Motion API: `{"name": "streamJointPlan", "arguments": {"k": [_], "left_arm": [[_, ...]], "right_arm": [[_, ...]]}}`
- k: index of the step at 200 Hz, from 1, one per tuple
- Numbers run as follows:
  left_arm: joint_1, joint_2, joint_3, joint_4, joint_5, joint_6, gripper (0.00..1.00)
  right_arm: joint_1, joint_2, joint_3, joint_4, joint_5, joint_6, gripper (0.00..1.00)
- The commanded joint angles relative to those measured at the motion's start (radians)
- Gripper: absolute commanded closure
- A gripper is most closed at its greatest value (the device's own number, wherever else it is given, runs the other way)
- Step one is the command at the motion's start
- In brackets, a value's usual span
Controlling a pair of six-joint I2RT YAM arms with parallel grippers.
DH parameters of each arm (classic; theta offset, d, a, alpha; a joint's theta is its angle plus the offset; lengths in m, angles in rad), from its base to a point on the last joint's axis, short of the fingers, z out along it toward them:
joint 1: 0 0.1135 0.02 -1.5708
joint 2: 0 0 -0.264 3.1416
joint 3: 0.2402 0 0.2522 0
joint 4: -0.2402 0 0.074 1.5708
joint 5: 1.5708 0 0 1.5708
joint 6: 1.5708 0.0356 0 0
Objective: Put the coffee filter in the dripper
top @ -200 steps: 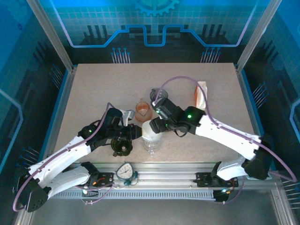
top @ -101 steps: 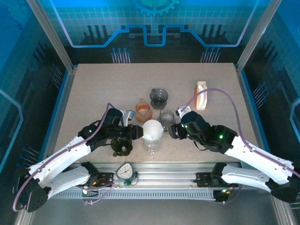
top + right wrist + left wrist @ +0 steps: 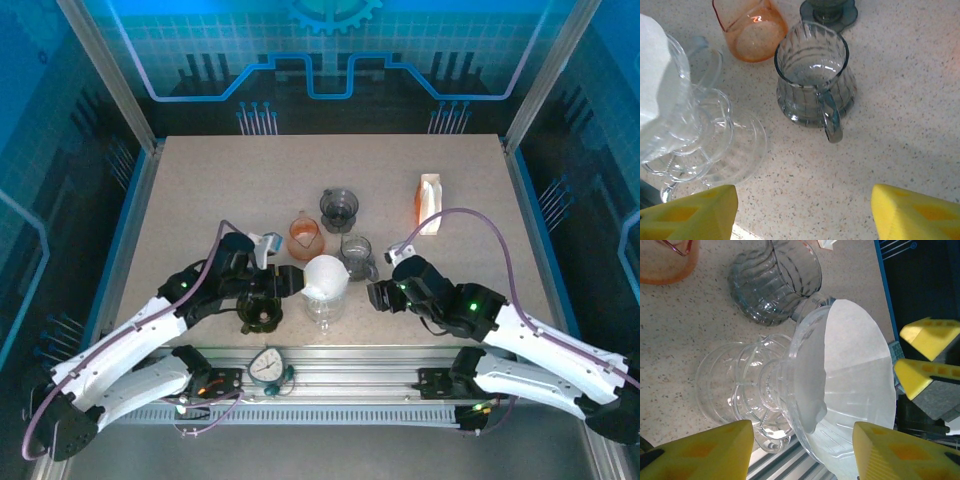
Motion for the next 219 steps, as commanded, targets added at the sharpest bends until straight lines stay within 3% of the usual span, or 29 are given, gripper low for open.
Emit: {"name": "streamJointPlan", "arguments": {"k": [1, 45, 79, 116, 153, 219], "left_arm": [[0.020, -0.042, -0.001, -0.035, -0.055, -0.014, 0.42], [0.145, -0.102, -0.050, -0.043, -0.076, -0.058, 0.39], [0.263, -0.110, -0.107, 0.011, -0.007, -0.114, 0.39], [0.281, -0.139, -0.115, -0.011, -0.017, -0.138, 0.39], [0.286, -0.190, -0.107, -0.044, -0.041, -0.153, 0.31], [0.289, -0.215, -0.083, -0.097, -0.058, -0.144, 0.25]], "right_arm": [[-0.017, -0.022, -0.066, 0.047, -0.075, 0.029, 0.28], [-0.024, -0.010, -0.222, 0.243, -0.285, 0.003, 0.30], [-0.024, 0.038, -0.301, 0.391, -0.368, -0.019, 0.32], [-0.024, 0.125, -0.363, 0.562, -0.430, -0.032, 0.35], [-0.020, 0.259, -0.404, 0.741, -0.476, -0.028, 0.38], [0.014, 0.425, -0.415, 0.993, -0.442, -0.016, 0.43]]}}
